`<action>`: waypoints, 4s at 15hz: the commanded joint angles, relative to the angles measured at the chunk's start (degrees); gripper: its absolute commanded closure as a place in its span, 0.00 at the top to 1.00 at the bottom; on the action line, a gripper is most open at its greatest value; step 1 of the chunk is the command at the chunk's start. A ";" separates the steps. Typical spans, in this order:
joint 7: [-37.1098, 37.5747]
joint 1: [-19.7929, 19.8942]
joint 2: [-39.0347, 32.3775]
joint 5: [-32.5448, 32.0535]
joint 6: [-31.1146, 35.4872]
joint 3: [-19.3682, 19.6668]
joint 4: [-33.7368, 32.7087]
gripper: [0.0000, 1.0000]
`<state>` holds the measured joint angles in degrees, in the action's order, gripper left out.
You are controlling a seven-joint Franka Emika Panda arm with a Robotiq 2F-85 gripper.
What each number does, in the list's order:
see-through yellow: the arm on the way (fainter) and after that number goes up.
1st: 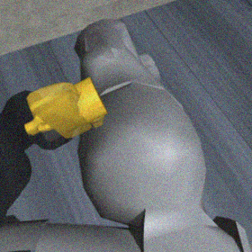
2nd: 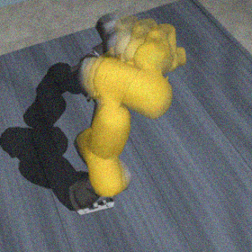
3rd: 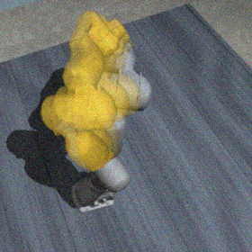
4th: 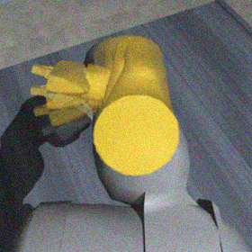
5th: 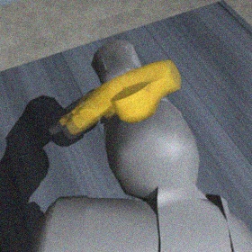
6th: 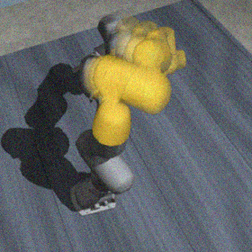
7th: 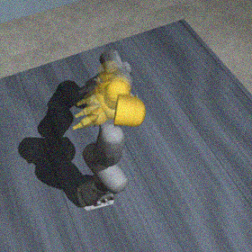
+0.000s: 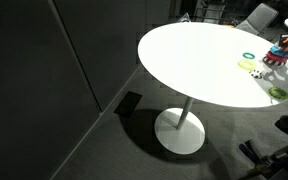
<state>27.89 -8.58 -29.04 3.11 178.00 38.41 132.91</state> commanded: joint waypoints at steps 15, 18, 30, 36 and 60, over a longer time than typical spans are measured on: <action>-6.02 0.99 7.03 0.18 -6.19 -5.85 2.26 0.41; -5.48 1.44 7.80 -0.53 -8.18 -7.27 1.97 0.66; -7.76 9.01 6.28 -0.36 -12.42 -15.49 0.42 1.00; -8.74 11.66 5.39 0.27 -11.78 -17.85 -0.50 1.00; -8.10 13.74 -0.78 0.99 -11.67 -20.50 -5.45 0.77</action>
<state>20.92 4.53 -28.81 3.10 166.94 18.18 129.07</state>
